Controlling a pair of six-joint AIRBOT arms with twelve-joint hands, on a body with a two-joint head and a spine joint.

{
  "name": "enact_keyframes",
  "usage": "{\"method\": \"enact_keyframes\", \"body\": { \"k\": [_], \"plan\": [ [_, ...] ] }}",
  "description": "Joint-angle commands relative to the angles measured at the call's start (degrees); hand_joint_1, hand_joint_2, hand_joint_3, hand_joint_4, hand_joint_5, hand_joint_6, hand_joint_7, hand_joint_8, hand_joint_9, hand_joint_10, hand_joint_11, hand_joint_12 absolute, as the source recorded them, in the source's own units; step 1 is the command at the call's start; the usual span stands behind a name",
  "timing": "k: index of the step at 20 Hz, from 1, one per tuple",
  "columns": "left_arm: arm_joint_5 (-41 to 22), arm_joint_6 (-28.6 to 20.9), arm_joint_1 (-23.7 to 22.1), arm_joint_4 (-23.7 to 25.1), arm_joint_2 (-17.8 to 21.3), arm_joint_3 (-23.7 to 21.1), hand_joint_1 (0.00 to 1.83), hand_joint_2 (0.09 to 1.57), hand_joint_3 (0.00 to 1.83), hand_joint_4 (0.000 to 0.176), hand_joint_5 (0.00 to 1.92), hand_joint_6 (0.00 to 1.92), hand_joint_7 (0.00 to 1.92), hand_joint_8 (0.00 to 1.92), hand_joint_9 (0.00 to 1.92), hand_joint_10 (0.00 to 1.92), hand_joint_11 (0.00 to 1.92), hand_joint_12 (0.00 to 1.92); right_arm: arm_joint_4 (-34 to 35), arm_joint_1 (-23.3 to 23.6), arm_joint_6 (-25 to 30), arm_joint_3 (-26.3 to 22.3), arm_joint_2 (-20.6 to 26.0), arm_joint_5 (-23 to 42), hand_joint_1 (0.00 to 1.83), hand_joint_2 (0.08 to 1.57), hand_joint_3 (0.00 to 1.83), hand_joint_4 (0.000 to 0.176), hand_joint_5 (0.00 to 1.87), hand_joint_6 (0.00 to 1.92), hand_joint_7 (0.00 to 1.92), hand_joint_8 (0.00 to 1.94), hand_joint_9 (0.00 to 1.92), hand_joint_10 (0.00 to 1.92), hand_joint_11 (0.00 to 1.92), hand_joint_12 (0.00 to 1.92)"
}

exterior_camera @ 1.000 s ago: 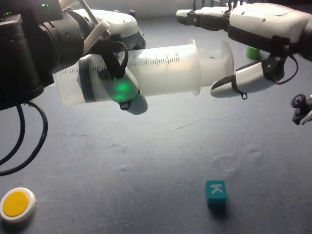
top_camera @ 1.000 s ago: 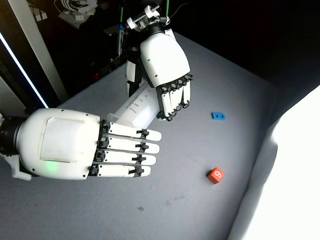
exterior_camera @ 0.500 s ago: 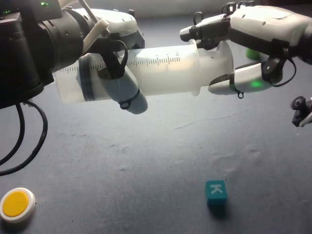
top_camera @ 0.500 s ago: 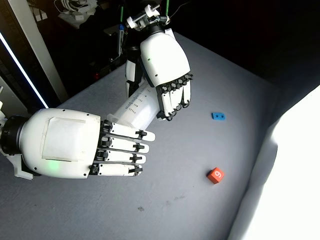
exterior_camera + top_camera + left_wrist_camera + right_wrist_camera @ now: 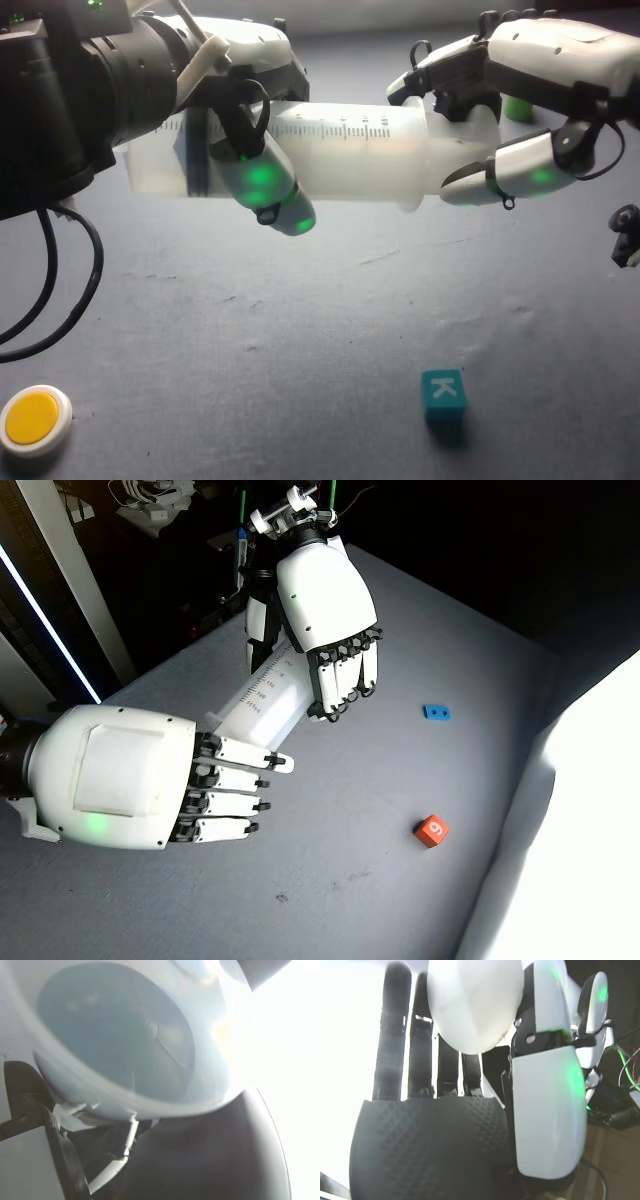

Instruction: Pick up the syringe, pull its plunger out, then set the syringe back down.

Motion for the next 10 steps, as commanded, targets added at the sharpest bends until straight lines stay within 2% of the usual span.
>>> {"method": "enact_keyframes", "body": {
  "k": [1,5,8,10],
  "plan": [
    [0.15,0.19,-1.38,4.58,0.31,0.19,1.14,1.25,0.00,0.020,0.71,1.44,0.75,1.31,0.74,0.82,0.48,1.33,-0.60,-0.07,-0.58,0.03,0.97,4.28,1.36,1.16,0.00,0.000,0.84,1.22,0.86,1.10,0.85,1.28,0.63,1.25],
    [-0.26,0.18,-1.66,4.57,0.30,0.19,1.14,1.24,0.00,0.019,0.74,1.41,0.76,1.29,0.76,0.80,0.51,1.32,-0.55,-0.15,-0.57,-0.74,2.48,4.13,1.36,1.15,0.00,0.000,0.87,1.15,0.88,1.08,0.86,1.27,0.61,1.23],
    [-0.46,0.18,-1.82,4.56,0.30,0.16,1.14,1.24,0.00,0.027,0.73,1.37,0.77,1.32,0.76,0.82,0.50,1.31,-0.56,-0.18,-0.58,-1.39,3.61,3.93,1.36,1.17,0.00,0.000,0.85,1.18,0.84,1.15,0.82,1.29,0.58,1.24],
    [-0.55,0.18,-1.85,4.56,0.30,0.06,1.14,1.25,0.00,0.024,0.71,1.41,0.77,1.31,0.74,0.84,0.49,1.32,-0.56,-0.29,-0.60,-1.53,4.53,3.20,1.36,1.15,0.00,0.000,0.87,1.15,0.91,1.06,0.83,1.28,0.59,1.22]
  ]
}}
